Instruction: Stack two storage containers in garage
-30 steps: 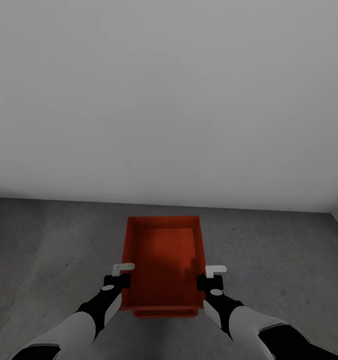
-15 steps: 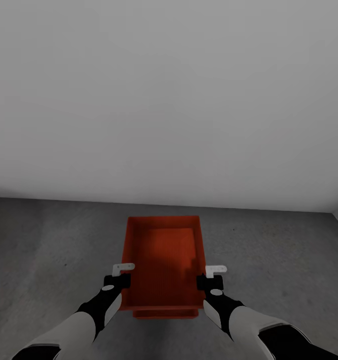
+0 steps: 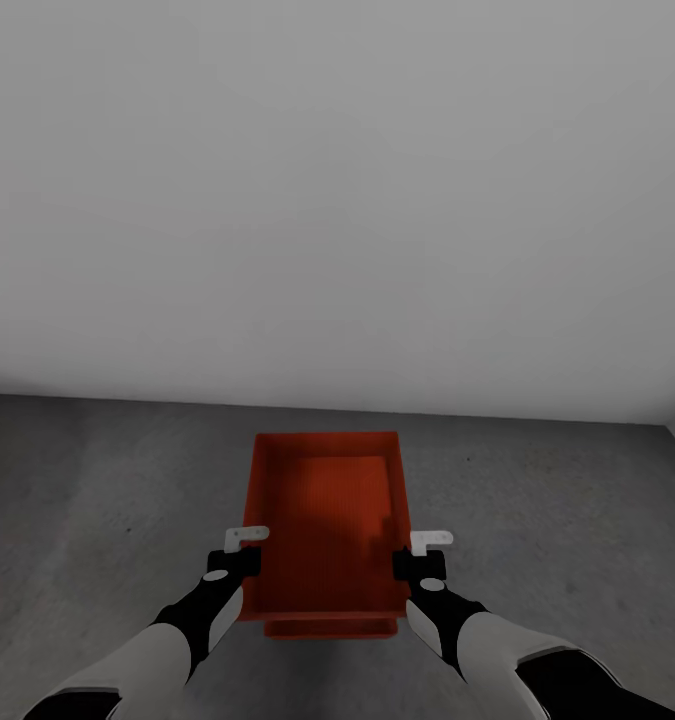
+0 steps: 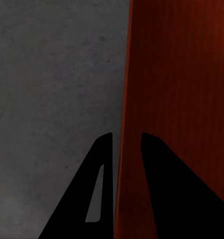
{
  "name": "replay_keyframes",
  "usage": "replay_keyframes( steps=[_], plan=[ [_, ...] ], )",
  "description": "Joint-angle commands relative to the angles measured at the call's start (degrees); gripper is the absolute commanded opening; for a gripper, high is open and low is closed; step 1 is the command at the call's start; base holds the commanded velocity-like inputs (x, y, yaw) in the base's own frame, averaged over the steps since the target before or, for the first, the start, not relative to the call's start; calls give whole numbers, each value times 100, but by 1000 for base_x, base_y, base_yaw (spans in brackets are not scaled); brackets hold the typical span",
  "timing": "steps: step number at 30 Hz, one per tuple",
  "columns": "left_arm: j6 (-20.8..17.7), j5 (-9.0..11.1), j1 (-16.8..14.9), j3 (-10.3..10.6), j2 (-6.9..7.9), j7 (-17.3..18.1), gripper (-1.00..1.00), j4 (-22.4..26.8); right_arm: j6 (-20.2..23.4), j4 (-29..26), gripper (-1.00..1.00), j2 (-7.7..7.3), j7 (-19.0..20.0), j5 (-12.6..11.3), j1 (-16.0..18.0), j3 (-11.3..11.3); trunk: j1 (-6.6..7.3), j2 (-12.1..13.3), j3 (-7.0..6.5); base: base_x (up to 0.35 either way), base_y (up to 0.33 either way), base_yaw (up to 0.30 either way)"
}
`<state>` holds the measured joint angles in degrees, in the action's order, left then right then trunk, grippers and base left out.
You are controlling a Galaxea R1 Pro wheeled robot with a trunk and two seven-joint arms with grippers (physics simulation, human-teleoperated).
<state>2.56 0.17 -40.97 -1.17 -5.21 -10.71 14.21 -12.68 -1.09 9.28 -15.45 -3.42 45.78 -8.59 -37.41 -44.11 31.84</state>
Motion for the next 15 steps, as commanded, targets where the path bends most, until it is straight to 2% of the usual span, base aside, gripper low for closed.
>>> replay_keyframes(
  steps=[1, 15],
  plan=[
    [17, -79, -7, -190, 152, -45, -100, 29, -24, 21, -100, -52, -2, -124, 1, 271, -23, -47, 24, 0, 0, 0],
    [17, -79, -7, -190, 152, -44, -100, 29, -19, 30, -100, -41, -2, -124, 1, 271, -331, -608, 275, 0, 0, 0]
  ],
)
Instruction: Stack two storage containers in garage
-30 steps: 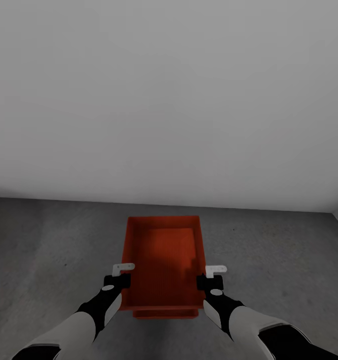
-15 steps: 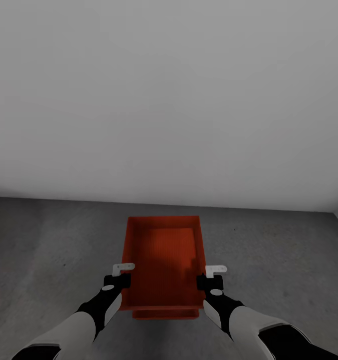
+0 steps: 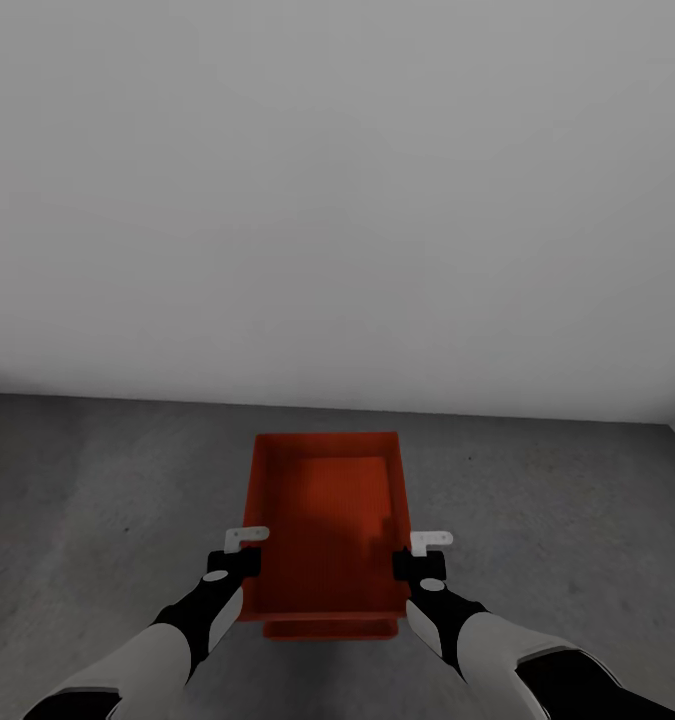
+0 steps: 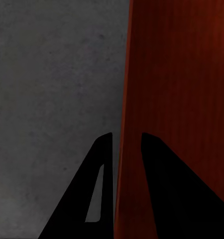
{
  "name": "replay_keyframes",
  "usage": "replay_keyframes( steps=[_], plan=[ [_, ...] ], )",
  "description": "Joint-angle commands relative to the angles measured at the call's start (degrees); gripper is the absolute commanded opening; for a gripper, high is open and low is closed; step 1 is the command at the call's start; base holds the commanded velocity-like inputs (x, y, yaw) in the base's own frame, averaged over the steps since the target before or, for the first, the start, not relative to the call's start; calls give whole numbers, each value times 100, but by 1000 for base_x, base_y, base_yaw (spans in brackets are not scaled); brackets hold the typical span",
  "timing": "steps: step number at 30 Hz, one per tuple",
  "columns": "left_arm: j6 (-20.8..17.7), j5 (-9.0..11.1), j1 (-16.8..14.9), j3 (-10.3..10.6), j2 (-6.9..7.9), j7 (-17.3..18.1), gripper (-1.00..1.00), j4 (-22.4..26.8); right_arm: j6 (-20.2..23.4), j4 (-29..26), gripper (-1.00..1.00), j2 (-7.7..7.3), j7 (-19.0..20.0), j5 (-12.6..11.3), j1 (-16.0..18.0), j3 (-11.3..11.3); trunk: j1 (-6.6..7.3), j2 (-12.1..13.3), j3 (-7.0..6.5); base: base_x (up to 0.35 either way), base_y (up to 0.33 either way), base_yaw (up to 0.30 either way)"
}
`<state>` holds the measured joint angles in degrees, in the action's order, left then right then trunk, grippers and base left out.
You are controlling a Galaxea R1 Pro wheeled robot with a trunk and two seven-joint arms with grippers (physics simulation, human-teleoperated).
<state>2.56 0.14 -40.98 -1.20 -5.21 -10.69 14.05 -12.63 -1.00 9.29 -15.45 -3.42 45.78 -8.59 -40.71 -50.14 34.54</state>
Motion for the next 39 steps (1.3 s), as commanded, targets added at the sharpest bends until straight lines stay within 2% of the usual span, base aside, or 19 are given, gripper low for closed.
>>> replay_keyframes(
  steps=[1, 20, 39],
  plan=[
    [16, -76, -6, -188, 151, -46, -100, 45, -20, 21, -100, -42, -2, -124, 1, 270, -23, -46, 23, 0, 0, 0],
    [22, -76, -6, -188, 150, -38, -100, 46, -11, 21, -100, -42, -2, -124, 1, 270, -440, -808, 365, 0, 0, 0],
    [25, -82, -6, -188, 144, -47, -100, -13, -11, 21, -100, -42, -2, -124, 1, 268, -440, -808, 365, 0, 0, 0]
  ],
)
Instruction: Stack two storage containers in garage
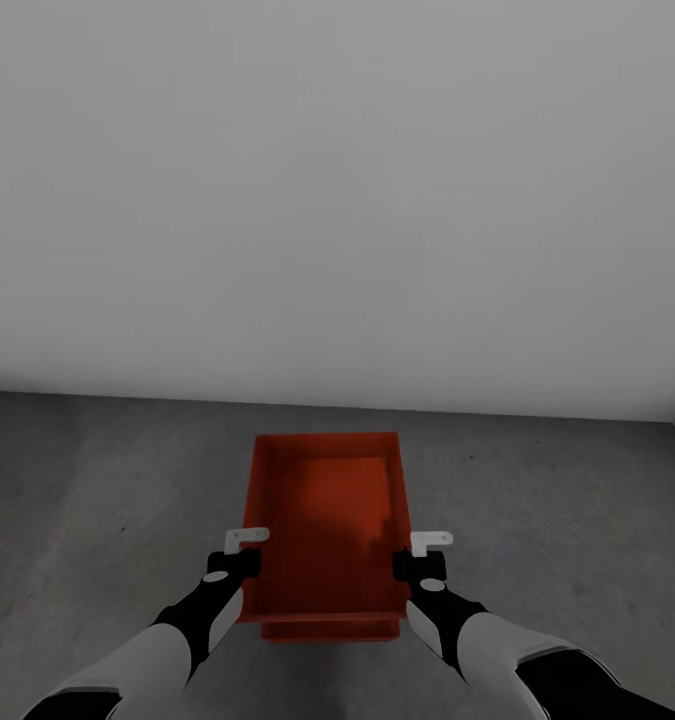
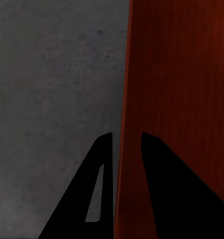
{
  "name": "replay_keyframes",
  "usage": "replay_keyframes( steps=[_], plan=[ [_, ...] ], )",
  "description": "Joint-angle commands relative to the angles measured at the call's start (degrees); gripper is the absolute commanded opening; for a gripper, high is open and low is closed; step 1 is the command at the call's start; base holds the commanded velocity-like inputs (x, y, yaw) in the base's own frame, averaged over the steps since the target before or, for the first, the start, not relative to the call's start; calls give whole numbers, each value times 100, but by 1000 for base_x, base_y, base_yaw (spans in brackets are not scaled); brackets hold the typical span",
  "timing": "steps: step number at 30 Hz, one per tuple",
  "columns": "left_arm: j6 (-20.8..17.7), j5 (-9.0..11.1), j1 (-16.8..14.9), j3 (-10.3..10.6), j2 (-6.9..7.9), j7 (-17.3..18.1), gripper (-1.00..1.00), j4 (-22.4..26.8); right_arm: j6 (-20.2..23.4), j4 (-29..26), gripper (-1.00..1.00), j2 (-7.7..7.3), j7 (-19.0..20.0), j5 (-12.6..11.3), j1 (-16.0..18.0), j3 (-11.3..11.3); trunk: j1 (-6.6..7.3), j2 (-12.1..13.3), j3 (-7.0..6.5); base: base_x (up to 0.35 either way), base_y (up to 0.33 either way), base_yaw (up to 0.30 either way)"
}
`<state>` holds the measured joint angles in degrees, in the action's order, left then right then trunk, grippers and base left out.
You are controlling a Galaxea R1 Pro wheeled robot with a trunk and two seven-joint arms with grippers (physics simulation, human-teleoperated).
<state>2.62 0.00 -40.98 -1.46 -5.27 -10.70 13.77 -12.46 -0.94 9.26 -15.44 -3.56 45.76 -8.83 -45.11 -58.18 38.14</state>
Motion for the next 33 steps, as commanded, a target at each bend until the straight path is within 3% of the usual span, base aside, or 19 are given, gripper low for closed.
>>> replay_keyframes(
  steps=[1, 33],
  plan=[
    [19, -65, -6, -162, 150, -46, -100, -6, -29, 15, -100, -38, -3, -110, 3, 291, 0, -3, 4, 0, 0, 0],
    [28, -57, -6, -164, 149, -46, -100, -46, -29, 15, -100, -29, -2, -102, 3, 294, 0, -3, 4, -35, 11, 0]
  ],
)
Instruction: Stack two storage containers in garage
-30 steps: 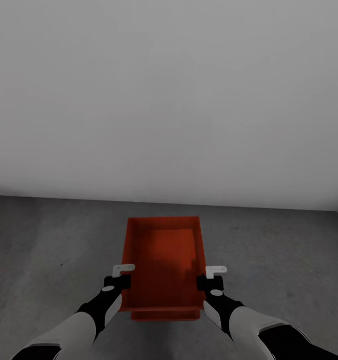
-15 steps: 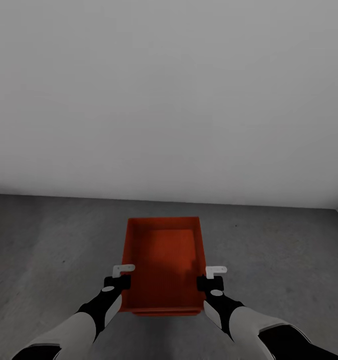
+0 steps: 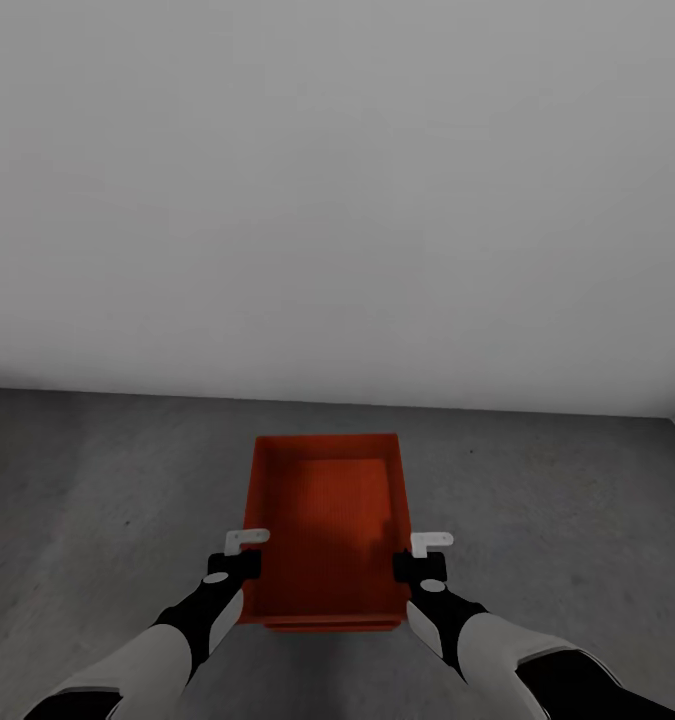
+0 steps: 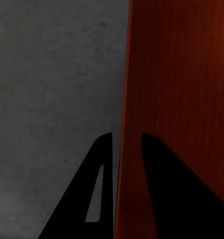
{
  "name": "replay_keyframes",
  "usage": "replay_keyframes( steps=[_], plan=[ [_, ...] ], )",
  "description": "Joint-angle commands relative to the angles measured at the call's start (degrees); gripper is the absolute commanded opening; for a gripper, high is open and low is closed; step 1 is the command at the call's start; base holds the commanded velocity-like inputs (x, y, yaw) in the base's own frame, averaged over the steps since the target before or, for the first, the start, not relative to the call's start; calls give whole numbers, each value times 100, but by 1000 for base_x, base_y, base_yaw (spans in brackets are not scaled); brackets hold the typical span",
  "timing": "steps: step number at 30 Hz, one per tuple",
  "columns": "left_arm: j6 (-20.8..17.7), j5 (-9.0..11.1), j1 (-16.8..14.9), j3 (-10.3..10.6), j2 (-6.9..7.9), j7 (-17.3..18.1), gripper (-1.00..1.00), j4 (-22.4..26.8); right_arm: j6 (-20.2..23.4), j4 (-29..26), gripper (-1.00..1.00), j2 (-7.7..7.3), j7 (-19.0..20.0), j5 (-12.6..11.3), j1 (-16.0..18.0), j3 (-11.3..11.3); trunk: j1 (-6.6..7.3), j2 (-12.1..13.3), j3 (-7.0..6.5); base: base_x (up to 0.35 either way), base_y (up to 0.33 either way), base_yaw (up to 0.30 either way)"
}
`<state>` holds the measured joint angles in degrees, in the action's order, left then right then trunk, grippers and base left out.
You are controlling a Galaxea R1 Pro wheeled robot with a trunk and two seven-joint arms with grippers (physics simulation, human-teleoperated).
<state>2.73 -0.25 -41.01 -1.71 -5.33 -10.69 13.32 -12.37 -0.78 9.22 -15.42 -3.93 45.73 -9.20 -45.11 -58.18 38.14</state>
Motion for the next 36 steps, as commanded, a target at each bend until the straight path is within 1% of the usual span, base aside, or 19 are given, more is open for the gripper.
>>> replay_keyframes(
  steps=[1, 36],
  plan=[
    [17, -31, -1, -142, 155, -47, -100, -3, -37, -1, -100, -25, -4, -65, 6, 331, 0, -3, 4, 0, 0, 0],
    [17, -28, -4, -142, 155, -38, -100, 4, -33, -1, -100, -34, -5, -73, 6, 331, -769, -1407, 632, 0, 0, 0]
  ],
)
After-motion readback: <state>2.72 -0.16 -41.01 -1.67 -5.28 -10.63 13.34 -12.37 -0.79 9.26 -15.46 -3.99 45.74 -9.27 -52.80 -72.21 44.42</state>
